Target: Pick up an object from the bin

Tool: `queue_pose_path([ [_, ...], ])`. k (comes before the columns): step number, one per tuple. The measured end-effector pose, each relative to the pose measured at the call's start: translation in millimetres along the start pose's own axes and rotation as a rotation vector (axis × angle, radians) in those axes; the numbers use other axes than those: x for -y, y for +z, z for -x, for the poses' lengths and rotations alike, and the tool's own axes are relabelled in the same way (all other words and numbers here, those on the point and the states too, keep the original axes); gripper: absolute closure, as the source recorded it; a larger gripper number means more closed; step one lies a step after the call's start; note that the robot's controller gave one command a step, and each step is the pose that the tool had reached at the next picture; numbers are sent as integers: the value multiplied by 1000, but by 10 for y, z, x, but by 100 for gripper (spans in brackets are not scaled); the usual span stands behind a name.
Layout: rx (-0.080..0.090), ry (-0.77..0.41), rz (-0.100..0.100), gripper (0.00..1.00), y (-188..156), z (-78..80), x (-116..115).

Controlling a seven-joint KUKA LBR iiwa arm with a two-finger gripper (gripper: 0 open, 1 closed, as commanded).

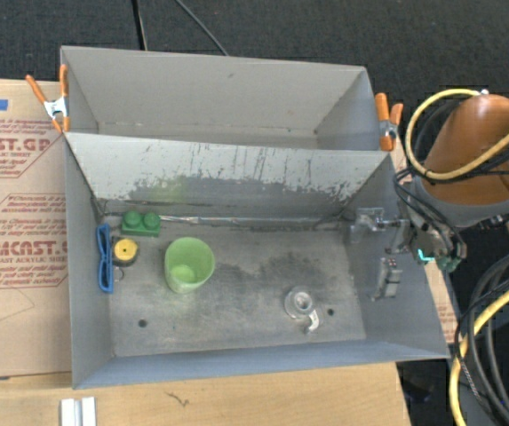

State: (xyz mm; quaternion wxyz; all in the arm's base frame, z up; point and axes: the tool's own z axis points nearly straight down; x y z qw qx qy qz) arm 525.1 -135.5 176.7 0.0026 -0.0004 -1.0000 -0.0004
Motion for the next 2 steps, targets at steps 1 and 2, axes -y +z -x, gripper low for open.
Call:
queue_pose_path([
  [1,-2,-110,2,0,1073,-132,-722],
  [2,7,-198,-2,0,1067,-162,-800],
])
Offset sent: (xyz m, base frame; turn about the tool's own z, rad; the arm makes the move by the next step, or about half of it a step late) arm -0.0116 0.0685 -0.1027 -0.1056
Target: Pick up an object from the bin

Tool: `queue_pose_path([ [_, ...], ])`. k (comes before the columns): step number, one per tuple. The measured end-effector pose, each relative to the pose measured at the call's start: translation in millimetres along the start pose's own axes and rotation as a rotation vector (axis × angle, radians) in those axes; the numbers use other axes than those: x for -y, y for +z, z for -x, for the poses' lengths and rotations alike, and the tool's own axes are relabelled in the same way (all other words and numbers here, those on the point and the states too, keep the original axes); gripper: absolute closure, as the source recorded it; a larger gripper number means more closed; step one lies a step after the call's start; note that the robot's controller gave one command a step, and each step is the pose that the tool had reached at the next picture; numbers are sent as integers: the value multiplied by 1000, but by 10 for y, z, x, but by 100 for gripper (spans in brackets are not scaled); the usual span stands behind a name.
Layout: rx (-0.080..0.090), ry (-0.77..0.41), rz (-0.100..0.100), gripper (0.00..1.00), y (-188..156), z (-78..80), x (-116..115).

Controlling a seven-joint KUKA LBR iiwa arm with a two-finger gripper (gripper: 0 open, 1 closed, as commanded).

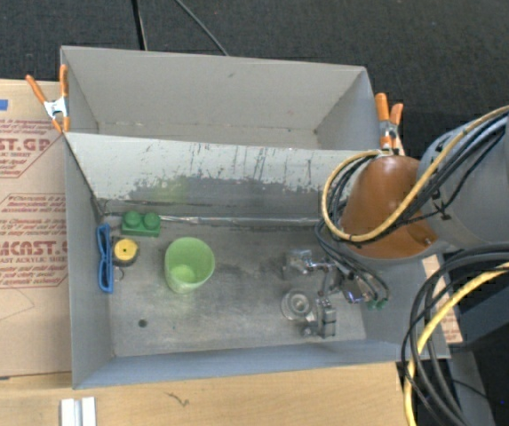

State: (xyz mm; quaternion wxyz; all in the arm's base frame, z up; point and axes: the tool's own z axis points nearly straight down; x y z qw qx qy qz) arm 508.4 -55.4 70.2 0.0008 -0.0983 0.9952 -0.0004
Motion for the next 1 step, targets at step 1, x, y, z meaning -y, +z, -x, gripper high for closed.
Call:
queue_pose_path([
  [1,-9,-1,-1,100,-24,-10,11],
])
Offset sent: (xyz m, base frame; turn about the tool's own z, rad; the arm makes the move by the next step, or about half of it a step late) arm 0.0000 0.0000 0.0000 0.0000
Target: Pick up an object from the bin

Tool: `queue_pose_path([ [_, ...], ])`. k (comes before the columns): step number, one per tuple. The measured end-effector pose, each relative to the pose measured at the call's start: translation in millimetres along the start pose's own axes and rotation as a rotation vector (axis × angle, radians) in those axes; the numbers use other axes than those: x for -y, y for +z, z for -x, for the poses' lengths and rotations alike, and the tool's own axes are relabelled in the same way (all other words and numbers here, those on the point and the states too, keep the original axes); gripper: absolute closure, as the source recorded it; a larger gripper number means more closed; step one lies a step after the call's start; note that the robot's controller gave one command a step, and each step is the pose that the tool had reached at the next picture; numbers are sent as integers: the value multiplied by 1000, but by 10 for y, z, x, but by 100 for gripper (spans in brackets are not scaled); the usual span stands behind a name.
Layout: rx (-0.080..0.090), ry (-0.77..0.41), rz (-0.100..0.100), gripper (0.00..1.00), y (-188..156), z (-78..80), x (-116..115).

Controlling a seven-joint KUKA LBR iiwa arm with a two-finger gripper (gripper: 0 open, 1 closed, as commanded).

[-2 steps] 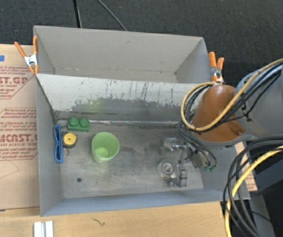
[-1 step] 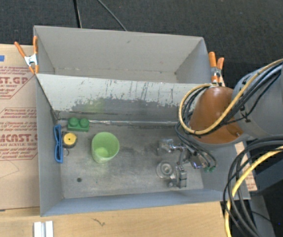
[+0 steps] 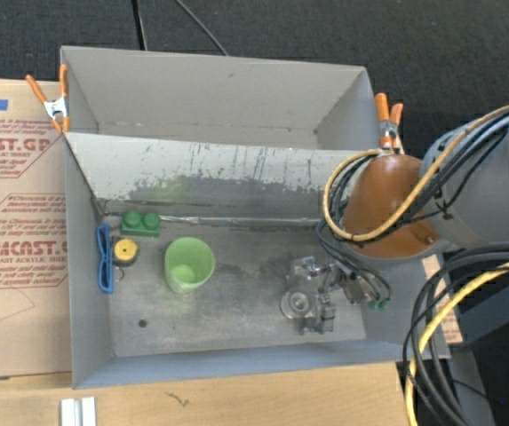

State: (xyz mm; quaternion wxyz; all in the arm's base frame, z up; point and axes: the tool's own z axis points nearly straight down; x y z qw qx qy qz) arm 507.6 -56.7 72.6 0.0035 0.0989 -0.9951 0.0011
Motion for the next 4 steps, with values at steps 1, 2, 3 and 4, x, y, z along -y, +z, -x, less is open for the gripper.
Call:
queue_pose_path([
  [1,18,-133,-4,100,-1610,17,315],
  [2,5,-759,3,100,-774,-255,474],
  [3,8,-759,0,0,-790,-246,475],
  [4,7,-1151,2,0,-72,83,469],
])
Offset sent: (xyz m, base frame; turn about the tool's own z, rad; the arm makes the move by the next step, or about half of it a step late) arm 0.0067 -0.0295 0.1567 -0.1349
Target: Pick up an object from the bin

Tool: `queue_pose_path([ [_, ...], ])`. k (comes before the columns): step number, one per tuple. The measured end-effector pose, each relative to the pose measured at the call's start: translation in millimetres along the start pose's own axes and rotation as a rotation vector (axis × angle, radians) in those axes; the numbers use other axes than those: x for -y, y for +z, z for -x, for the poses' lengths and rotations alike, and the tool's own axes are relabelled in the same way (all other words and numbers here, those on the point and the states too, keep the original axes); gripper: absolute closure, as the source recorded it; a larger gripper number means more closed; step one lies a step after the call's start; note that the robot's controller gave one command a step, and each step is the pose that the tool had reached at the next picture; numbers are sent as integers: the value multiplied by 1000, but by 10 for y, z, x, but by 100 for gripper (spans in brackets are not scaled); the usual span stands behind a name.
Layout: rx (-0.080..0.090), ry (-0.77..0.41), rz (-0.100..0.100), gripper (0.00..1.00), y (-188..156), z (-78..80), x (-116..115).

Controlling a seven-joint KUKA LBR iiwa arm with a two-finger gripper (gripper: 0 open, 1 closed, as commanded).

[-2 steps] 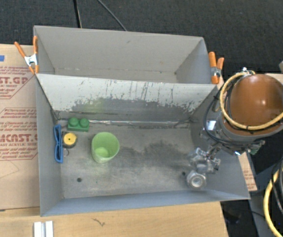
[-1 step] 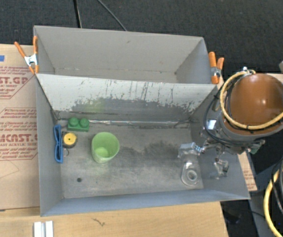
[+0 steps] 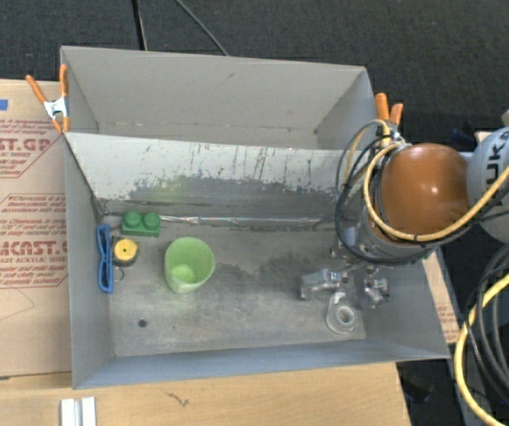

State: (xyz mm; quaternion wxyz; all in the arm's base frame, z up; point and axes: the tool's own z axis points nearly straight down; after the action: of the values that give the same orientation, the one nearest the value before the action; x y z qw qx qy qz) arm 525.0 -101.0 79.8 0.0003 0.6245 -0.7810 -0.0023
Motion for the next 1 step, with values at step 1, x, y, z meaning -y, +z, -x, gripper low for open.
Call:
queue_pose_path([
  [1,1,3,-4,100,-22,-3,13],
])
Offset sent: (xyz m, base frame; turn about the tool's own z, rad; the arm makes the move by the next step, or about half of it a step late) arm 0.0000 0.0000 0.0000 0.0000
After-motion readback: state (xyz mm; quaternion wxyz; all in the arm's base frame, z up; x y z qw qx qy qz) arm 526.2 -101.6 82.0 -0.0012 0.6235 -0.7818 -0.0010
